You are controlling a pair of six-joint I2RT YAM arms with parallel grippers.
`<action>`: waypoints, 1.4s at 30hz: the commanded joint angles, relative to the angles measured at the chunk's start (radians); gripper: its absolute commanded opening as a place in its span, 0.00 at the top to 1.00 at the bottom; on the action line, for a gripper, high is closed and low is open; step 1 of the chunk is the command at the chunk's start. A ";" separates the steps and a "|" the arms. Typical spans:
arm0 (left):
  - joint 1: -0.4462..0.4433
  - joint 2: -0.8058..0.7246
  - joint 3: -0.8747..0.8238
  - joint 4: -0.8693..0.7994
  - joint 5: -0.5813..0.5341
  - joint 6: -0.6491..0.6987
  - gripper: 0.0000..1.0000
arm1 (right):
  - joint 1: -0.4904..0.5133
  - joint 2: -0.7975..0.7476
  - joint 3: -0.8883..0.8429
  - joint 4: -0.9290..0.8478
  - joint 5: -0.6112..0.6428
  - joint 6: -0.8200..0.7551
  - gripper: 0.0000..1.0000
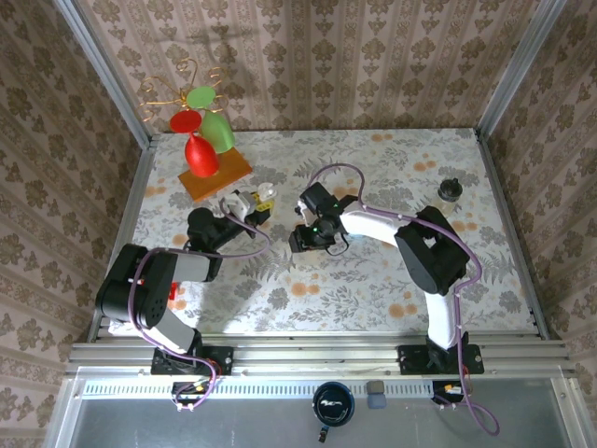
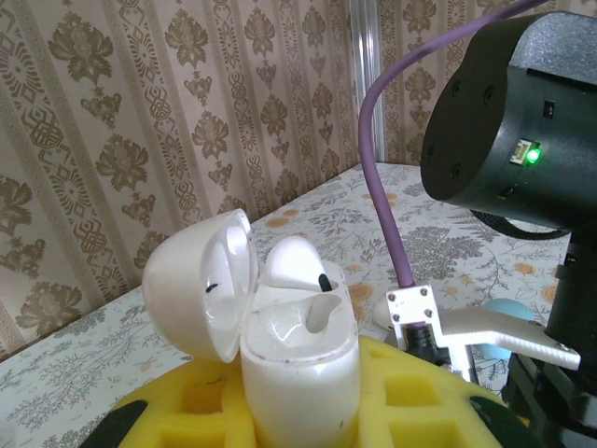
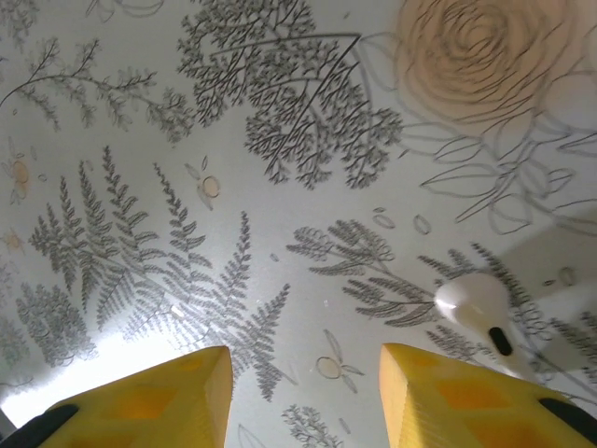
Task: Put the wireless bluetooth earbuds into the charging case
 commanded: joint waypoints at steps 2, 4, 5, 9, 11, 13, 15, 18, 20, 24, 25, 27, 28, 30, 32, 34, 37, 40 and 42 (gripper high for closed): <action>0.006 -0.004 -0.017 0.027 0.004 0.022 0.96 | -0.028 0.006 0.083 -0.125 0.080 -0.066 0.53; 0.006 -0.005 -0.022 0.027 0.005 0.026 0.96 | -0.028 0.025 0.125 -0.183 0.100 -0.092 0.53; 0.006 -0.005 -0.025 0.026 0.004 0.028 0.96 | -0.027 0.036 0.147 -0.212 0.107 -0.104 0.53; 0.010 -0.007 -0.035 0.026 -0.038 0.030 0.96 | -0.028 0.080 0.222 -0.301 0.109 -0.158 0.52; 0.016 -0.006 -0.038 0.026 -0.061 0.020 0.96 | -0.028 0.121 0.279 -0.372 0.126 -0.190 0.52; 0.027 -0.006 -0.041 0.027 -0.093 0.003 0.95 | -0.026 0.161 0.338 -0.441 0.142 -0.220 0.52; 0.036 -0.010 -0.049 0.027 -0.113 0.014 0.95 | -0.016 0.199 0.414 -0.529 0.167 -0.249 0.53; 0.050 -0.024 -0.065 0.027 -0.132 0.020 0.95 | 0.009 0.259 0.526 -0.662 0.249 -0.294 0.54; 0.059 -0.032 -0.076 0.027 -0.136 0.021 0.95 | 0.024 0.302 0.597 -0.739 0.297 -0.322 0.54; 0.067 -0.044 -0.090 0.027 -0.134 0.022 0.95 | 0.038 0.375 0.708 -0.830 0.335 -0.352 0.54; 0.067 -0.046 -0.091 0.027 -0.133 0.021 0.95 | 0.041 0.393 0.740 -0.851 0.336 -0.358 0.54; 0.067 -0.049 -0.094 0.027 -0.133 0.024 0.96 | 0.047 0.428 0.798 -0.888 0.339 -0.369 0.55; 0.068 -0.049 -0.095 0.028 -0.133 0.025 0.95 | 0.050 0.443 0.827 -0.906 0.341 -0.374 0.55; 0.069 -0.048 -0.096 0.027 -0.128 0.026 0.95 | 0.054 0.474 0.873 -0.935 0.347 -0.380 0.55; 0.071 -0.049 -0.096 0.027 -0.124 0.027 0.95 | 0.057 0.499 0.910 -0.958 0.350 -0.389 0.56; 0.072 -0.049 -0.098 0.027 -0.121 0.025 0.95 | 0.058 0.521 0.938 -0.976 0.353 -0.395 0.56; 0.076 -0.047 -0.096 0.026 -0.105 0.022 0.95 | 0.059 0.548 0.974 -0.998 0.356 -0.405 0.57; 0.077 -0.048 -0.097 0.026 -0.093 0.018 0.95 | 0.060 0.570 1.005 -1.010 0.358 -0.412 0.58; 0.077 -0.048 -0.096 0.026 -0.090 0.015 0.95 | 0.061 0.580 1.019 -1.017 0.359 -0.414 0.59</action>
